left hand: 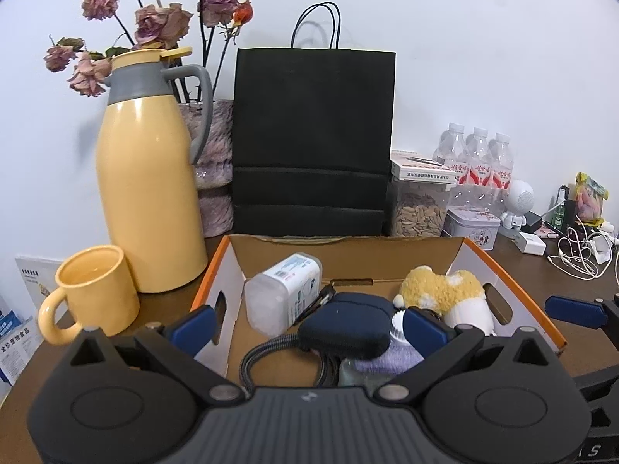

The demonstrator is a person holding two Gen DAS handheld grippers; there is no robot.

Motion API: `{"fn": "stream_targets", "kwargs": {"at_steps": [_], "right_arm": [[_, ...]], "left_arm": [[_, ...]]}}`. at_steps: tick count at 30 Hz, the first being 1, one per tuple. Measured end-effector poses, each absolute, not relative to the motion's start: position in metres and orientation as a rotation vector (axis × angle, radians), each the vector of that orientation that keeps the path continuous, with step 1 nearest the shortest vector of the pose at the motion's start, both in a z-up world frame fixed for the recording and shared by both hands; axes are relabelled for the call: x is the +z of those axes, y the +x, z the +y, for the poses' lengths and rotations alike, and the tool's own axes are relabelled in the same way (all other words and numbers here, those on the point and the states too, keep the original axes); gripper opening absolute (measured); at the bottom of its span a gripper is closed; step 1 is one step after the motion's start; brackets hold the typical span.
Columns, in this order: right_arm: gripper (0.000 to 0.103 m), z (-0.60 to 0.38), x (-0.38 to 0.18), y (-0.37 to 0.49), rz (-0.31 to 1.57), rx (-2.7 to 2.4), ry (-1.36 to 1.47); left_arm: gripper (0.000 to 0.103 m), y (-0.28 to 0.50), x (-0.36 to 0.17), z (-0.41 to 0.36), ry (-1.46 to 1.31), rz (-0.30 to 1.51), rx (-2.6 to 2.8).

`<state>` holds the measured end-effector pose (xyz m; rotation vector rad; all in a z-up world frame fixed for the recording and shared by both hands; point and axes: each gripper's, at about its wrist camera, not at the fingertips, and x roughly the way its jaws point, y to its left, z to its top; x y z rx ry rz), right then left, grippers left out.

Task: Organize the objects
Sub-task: 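Withdraw both grippers from the box back over the table, then grasp the small beige box with the right gripper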

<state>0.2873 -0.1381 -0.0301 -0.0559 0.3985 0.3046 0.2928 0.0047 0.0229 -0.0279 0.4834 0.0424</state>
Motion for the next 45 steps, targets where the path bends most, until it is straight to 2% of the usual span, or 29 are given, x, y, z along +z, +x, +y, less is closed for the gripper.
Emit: {"fn": "stream_targets", "kwargs": {"at_steps": [41, 42, 45], "right_arm": [[0.103, -0.119, -0.08, 0.158, 0.581, 0.381, -0.16], [0.102, -0.117, -0.081, 0.158, 0.583, 0.384, -0.164], [0.088, -0.113, -0.085, 0.158, 0.593, 0.393, -0.175]], "left_arm": [[0.103, 0.146, -0.034, 0.033, -0.031, 0.665, 0.081], [0.103, 0.144, -0.035, 0.033, -0.03, 0.669, 0.084], [0.103, 0.142, -0.036, 0.032, -0.028, 0.673, 0.082]]}}
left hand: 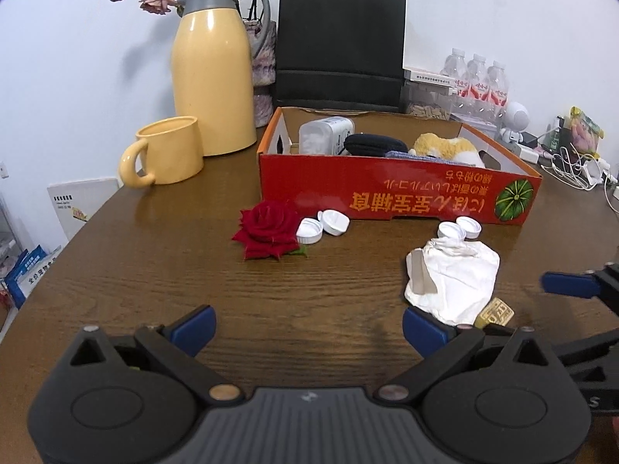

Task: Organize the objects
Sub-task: 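Grasp the small beige box with the right gripper, then grasp the white cloth with the left gripper while the right holds the beige box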

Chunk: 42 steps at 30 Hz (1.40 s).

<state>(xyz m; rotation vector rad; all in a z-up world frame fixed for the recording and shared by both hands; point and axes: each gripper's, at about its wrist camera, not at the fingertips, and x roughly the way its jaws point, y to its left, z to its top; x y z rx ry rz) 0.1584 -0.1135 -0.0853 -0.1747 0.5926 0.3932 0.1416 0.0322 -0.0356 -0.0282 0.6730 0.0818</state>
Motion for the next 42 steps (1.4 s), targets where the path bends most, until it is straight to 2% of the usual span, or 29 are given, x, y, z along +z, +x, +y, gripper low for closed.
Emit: {"fn": "stream_targets", "kwargs": {"at_steps": [2, 3, 5, 24, 34, 36, 39, 41, 42], "right_arm": [[0.069, -0.112, -0.088, 0.16, 0.607, 0.407, -0.171], [0.063, -0.111, -0.09, 0.161, 0.616, 0.417, -0.168], [0.031, -0.111, -0.091, 0.161, 0.627, 0.455, -0.156], [0.031, -0.178, -0.082, 0.167, 0.507, 0.28, 0.048], [0.031, -0.18, -0.082, 0.169, 0.51, 0.271, 0.049], [0.031, -0.179, -0.082, 0.168, 0.511, 0.273, 0.047], [0.031, -0.178, -0.082, 0.167, 0.51, 0.276, 0.044], [0.031, -0.178, -0.082, 0.167, 0.51, 0.277, 0.042], [0.031, -0.178, -0.082, 0.167, 0.511, 0.279, 0.042]], "left_arm": [[0.103, 0.141, -0.034, 0.031, -0.026, 0.671, 0.08], [0.103, 0.141, -0.034, 0.031, -0.026, 0.671, 0.08], [0.103, 0.141, -0.033, 0.029, -0.024, 0.668, 0.077], [0.102, 0.187, -0.036, -0.012, 0.014, 0.676, 0.04], [0.064, 0.209, -0.046, -0.026, -0.014, 0.692, 0.022], [0.06, 0.211, -0.048, -0.027, -0.024, 0.692, 0.012], [0.048, 0.211, -0.049, -0.027, -0.046, 0.689, 0.003], [0.035, 0.211, -0.049, -0.027, -0.05, 0.688, -0.004], [0.032, 0.211, -0.049, -0.027, -0.05, 0.69, -0.009]]}}
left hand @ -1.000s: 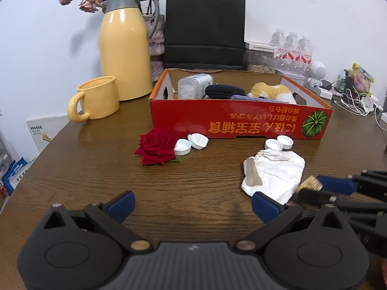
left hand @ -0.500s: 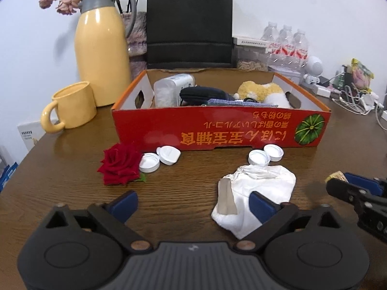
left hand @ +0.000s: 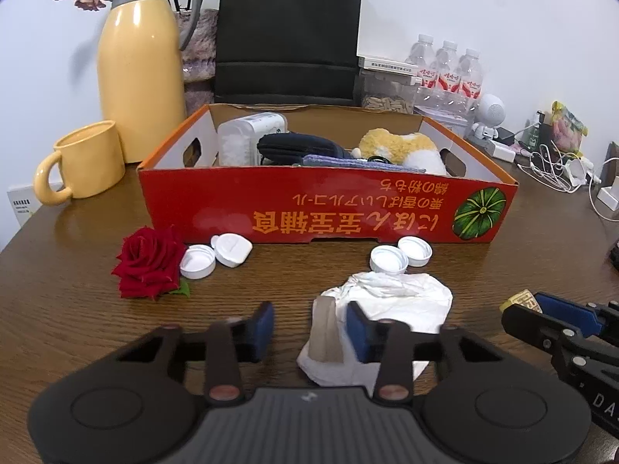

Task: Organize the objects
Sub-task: 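Grasp the white cloth with the left gripper while the right holds the beige box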

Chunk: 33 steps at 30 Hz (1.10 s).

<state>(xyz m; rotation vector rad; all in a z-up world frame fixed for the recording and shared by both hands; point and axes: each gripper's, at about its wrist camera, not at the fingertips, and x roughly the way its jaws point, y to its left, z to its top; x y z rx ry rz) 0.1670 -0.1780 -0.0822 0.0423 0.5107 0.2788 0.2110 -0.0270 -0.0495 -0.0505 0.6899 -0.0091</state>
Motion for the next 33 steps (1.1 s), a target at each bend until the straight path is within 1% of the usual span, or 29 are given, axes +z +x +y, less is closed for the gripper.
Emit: {"fn": "stream_targets", "kwargs": {"at_steps": [2, 4, 12, 26, 33], "right_arm": [[0.031, -0.178, -0.082, 0.168, 0.513, 0.28, 0.043], [0.031, -0.178, -0.082, 0.168, 0.514, 0.281, 0.043], [0.031, -0.177, -0.082, 0.168, 0.514, 0.278, 0.042], [0.031, -0.168, -0.08, 0.164, 0.49, 0.28, -0.005], [0.031, -0.158, -0.066, 0.164, 0.453, 0.291, -0.03]], "left_arm": [[0.013, 0.21, -0.05, -0.028, -0.053, 0.688, -0.028], [0.007, 0.208, -0.048, -0.03, -0.046, 0.677, -0.032], [0.005, 0.201, -0.043, -0.025, -0.06, 0.658, -0.033], [0.005, 0.176, -0.01, -0.015, -0.047, 0.552, -0.038], [0.005, 0.179, 0.0, -0.012, -0.043, 0.535, -0.041]]}}
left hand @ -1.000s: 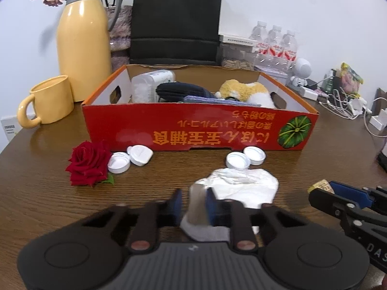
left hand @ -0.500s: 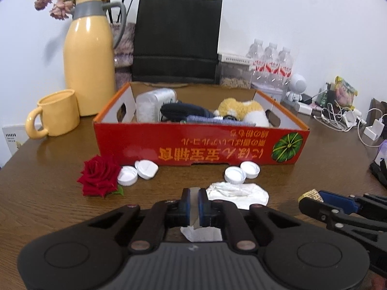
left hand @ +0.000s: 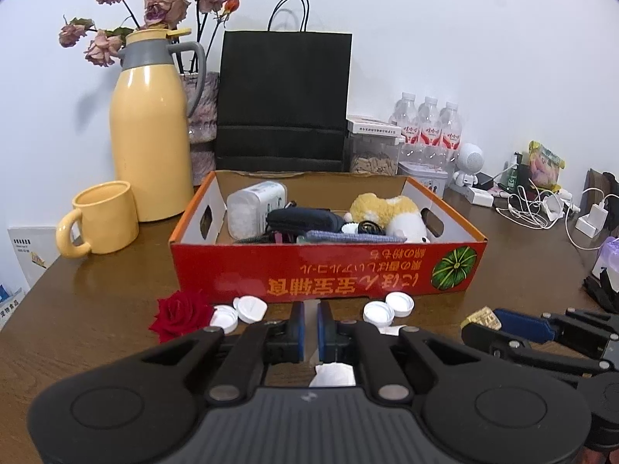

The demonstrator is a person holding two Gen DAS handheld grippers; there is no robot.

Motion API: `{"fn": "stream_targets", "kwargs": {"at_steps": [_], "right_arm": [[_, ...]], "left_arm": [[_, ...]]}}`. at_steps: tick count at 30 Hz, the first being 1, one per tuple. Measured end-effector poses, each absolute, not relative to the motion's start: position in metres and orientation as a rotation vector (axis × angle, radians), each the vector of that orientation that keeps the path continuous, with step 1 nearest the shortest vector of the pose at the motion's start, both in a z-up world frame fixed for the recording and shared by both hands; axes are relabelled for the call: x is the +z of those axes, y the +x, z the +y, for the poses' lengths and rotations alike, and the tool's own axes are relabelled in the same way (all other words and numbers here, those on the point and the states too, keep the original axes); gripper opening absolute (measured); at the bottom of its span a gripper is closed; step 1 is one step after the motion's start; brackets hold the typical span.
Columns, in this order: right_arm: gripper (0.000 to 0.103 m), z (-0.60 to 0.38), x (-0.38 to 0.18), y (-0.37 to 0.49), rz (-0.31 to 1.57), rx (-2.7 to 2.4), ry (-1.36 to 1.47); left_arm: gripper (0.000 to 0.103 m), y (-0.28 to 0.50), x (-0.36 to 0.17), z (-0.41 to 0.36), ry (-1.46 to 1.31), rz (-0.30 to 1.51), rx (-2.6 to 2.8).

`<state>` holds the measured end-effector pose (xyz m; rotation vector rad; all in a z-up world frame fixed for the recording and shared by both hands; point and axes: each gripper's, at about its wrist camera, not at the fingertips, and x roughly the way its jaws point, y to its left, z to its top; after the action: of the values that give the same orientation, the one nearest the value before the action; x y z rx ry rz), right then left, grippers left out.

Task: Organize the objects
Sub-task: 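Grasp the white cloth with the left gripper while the right holds the beige box, then carry the beige box and white cloth over the box with both grippers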

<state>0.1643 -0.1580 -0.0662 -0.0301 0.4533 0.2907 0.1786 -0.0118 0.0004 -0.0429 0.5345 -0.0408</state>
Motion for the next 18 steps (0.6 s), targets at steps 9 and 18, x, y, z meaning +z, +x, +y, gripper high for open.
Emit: {"fn": "stream_targets", "kwargs": {"at_steps": [9, 18], "right_arm": [[0.031, -0.147, -0.044, 0.18, 0.401, 0.293, -0.05], [0.031, -0.142, -0.027, 0.203, 0.362, 0.288, -0.044]], "left_arm": [[0.005, 0.193, 0.012, -0.009, -0.051, 0.515, -0.043], [0.005, 0.219, 0.021, -0.007, -0.057, 0.506, -0.041]]}}
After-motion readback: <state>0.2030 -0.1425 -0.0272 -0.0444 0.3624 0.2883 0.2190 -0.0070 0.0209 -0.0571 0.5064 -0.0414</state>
